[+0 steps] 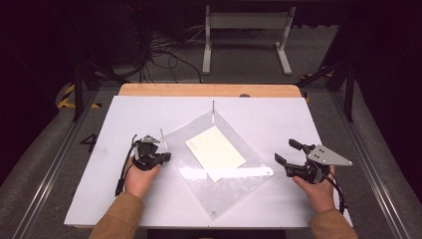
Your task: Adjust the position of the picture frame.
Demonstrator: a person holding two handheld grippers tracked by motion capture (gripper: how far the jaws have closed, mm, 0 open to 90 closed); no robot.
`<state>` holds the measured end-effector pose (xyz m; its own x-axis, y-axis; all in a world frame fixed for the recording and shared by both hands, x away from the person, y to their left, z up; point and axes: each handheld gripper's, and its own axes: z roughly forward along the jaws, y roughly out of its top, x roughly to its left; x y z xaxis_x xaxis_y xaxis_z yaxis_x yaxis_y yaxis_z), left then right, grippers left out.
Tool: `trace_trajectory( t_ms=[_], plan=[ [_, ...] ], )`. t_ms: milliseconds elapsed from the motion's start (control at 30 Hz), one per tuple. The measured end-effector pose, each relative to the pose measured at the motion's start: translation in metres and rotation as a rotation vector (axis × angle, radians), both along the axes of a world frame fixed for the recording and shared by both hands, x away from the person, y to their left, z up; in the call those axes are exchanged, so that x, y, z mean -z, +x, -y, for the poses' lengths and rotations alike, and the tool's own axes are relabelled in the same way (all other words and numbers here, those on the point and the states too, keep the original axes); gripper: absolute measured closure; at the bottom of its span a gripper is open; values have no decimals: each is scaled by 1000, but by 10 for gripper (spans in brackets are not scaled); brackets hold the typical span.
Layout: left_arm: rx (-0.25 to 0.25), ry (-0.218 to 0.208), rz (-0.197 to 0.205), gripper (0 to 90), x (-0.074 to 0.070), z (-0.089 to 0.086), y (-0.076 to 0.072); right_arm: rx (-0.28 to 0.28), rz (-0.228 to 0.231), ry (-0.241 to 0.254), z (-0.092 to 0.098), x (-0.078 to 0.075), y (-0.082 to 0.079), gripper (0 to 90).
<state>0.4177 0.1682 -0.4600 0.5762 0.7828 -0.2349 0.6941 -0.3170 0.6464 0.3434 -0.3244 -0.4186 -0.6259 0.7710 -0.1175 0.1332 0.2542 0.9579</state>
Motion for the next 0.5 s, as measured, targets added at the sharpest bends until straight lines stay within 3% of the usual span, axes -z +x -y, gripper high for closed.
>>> trace_trajectory(
  t_ms=[133,400,467,500],
  plan=[
    [-9,-9,-1,898,0,8,8,-8,-16,7,1,0,0,295],
    [-14,-6,46,897,2,33,27,-5,-69,-26,2,3,2,365],
    [-14,-13,50,897,2,35,29,-6,-89,-35,2,4,2,412],
    [-15,-20,49,896,2,35,29,-16,-107,-56,2,4,3,489]
  ],
)
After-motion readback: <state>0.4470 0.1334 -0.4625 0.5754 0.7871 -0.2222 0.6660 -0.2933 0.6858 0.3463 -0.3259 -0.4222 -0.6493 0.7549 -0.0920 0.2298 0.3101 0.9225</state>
